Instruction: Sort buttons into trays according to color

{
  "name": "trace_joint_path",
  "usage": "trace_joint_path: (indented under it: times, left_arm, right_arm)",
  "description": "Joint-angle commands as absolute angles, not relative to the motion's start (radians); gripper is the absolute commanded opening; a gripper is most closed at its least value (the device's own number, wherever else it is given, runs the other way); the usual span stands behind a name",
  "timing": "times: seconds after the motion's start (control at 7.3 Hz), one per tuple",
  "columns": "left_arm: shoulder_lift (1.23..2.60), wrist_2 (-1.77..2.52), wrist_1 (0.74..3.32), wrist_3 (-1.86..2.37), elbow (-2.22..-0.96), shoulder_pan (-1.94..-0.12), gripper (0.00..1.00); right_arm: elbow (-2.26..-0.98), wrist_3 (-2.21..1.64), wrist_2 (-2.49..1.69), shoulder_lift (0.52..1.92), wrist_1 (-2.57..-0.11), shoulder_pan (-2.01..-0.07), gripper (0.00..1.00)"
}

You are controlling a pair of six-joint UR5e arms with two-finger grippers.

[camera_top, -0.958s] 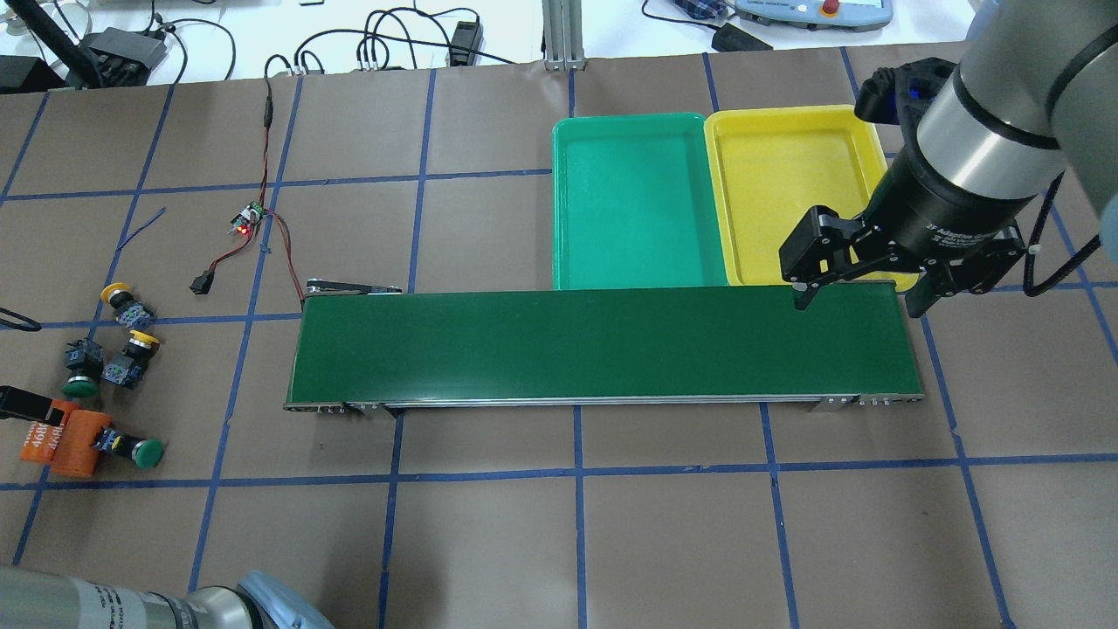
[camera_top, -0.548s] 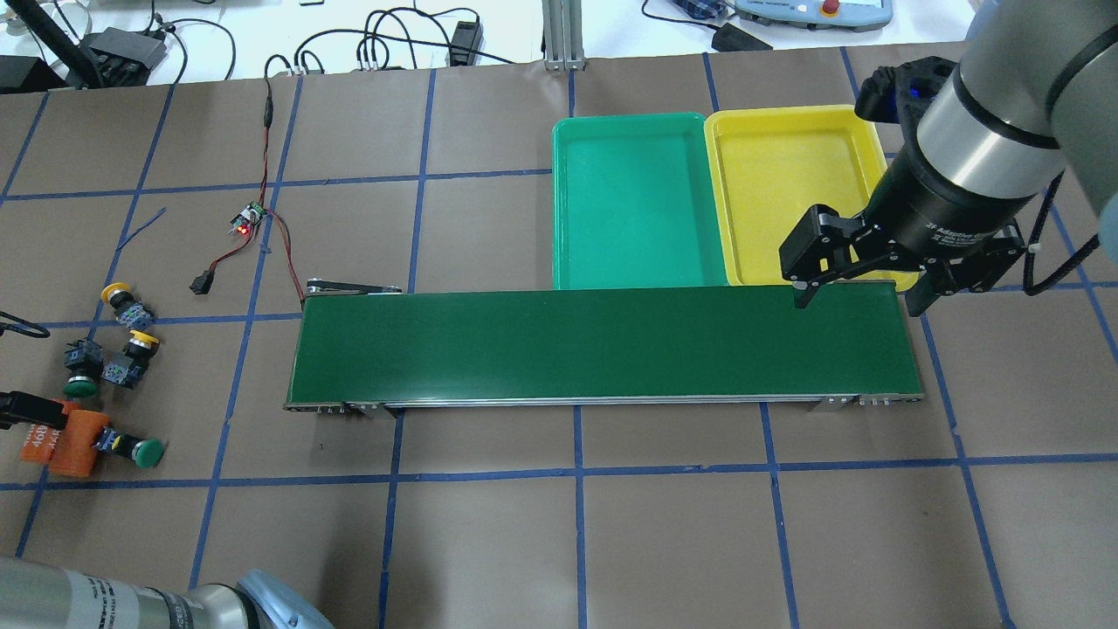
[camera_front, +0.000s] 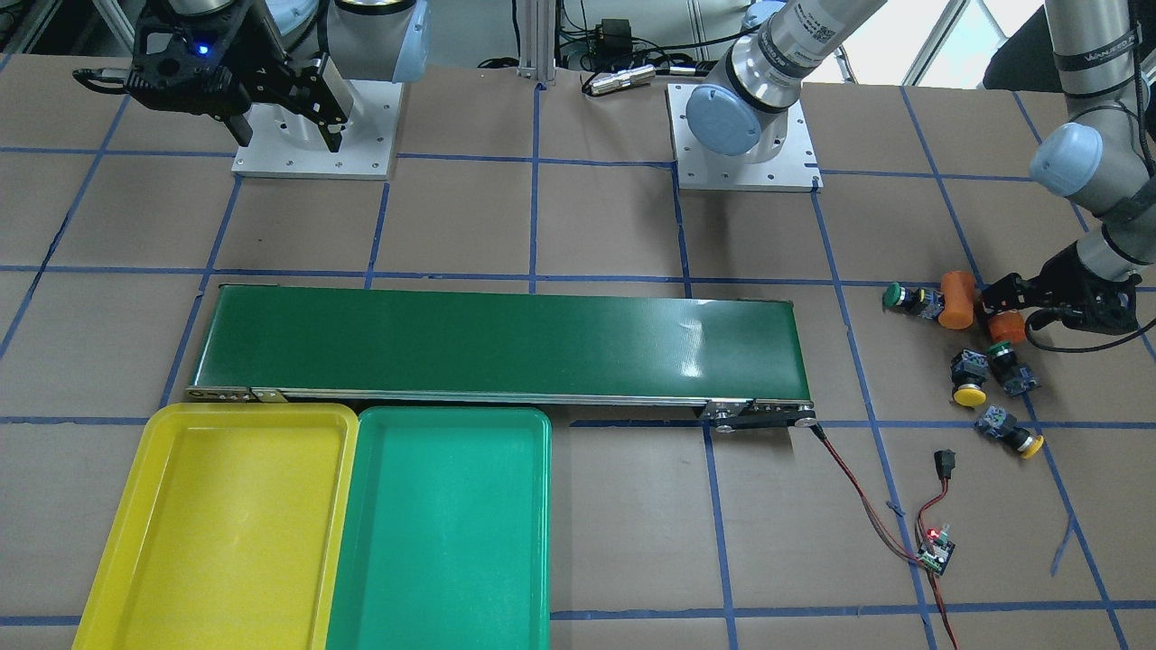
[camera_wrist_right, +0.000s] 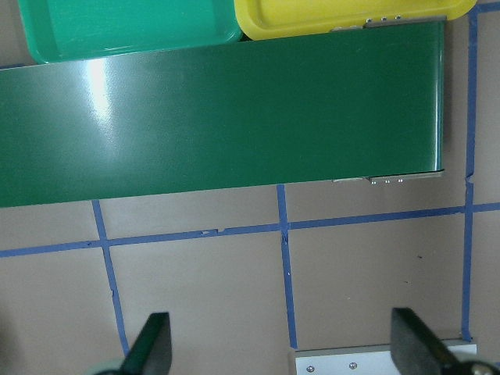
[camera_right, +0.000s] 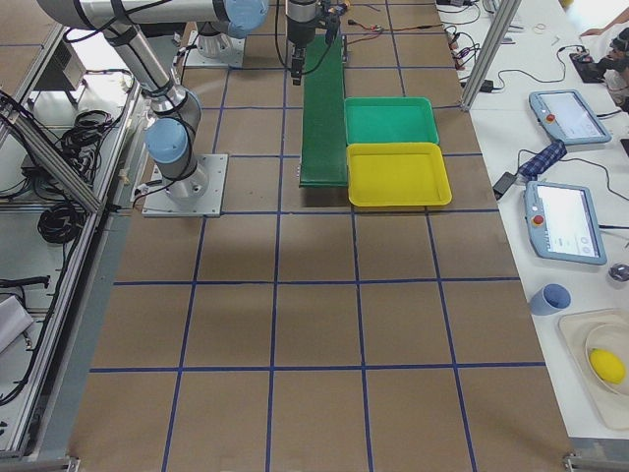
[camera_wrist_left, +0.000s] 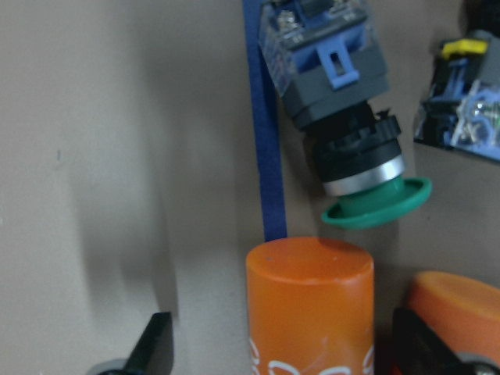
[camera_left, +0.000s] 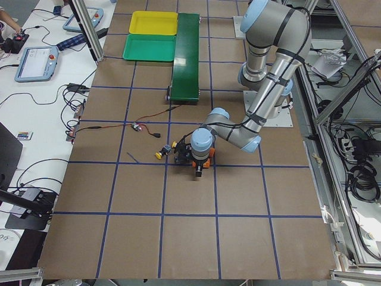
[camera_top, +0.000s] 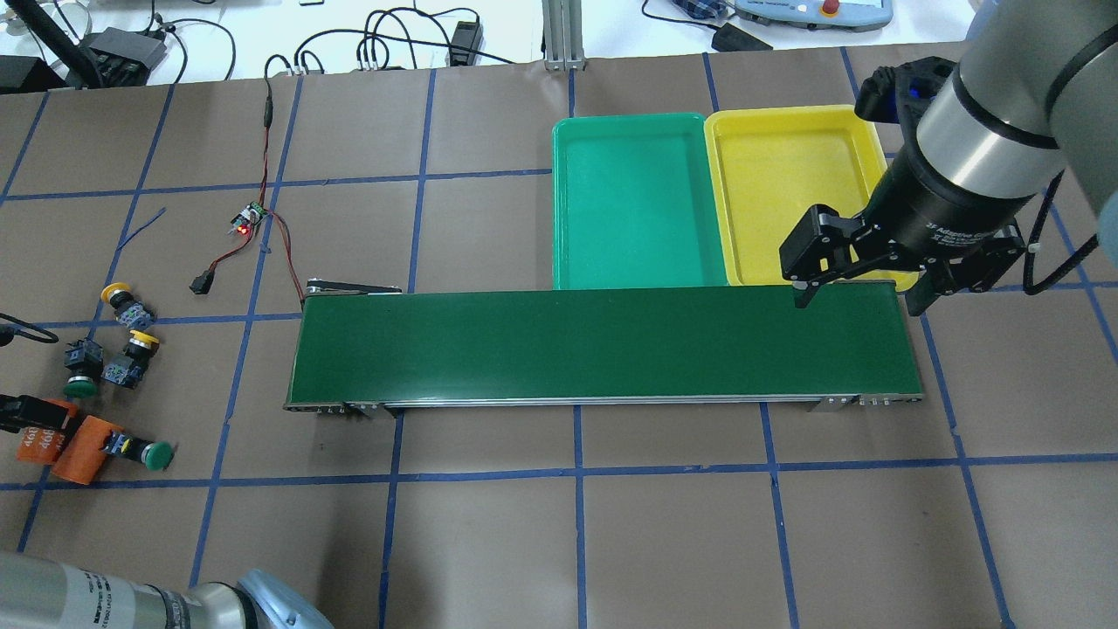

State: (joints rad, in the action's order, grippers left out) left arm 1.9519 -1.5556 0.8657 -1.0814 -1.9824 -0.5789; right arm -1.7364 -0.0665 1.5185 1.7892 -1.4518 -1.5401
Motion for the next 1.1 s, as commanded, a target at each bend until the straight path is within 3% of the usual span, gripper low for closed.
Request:
trace_joint_path:
  times: [0.0, 0.14, 0.41, 0.55, 0.96]
  left_arm:
    - [1.960, -1.554, 0.862, -1.081, -1.982, -0.574, 0.82]
    - [1.959, -1.554, 0.862, -1.081, -1.982, -0.572, 0.53]
    - [1.936, -1.558, 0.874, -1.100, -1.980, -0.574, 0.14]
    - [1.924, -1.559, 0.887, -1.120, -1.964, -0.580, 0.00]
    - [1.869, -1.560, 1.222, -1.181, -1.771, -0.696, 0.00]
  right_arm:
    - [-1.736, -0.067, 1.517, 1.789, -1.453, -1.540, 1.00]
    - [-1.736, -0.066, 1.517, 1.789, -1.453, -1.540, 1.00]
    - [-1.736, -0.066, 1.519, 1.789, -1.453, -1.540, 1.00]
    - [-1.736, -0.067, 1.517, 1.789, -1.454, -1.540, 1.00]
    - [-1.736, -0.067, 1.519, 1.790, -1.505, -1.539, 1.00]
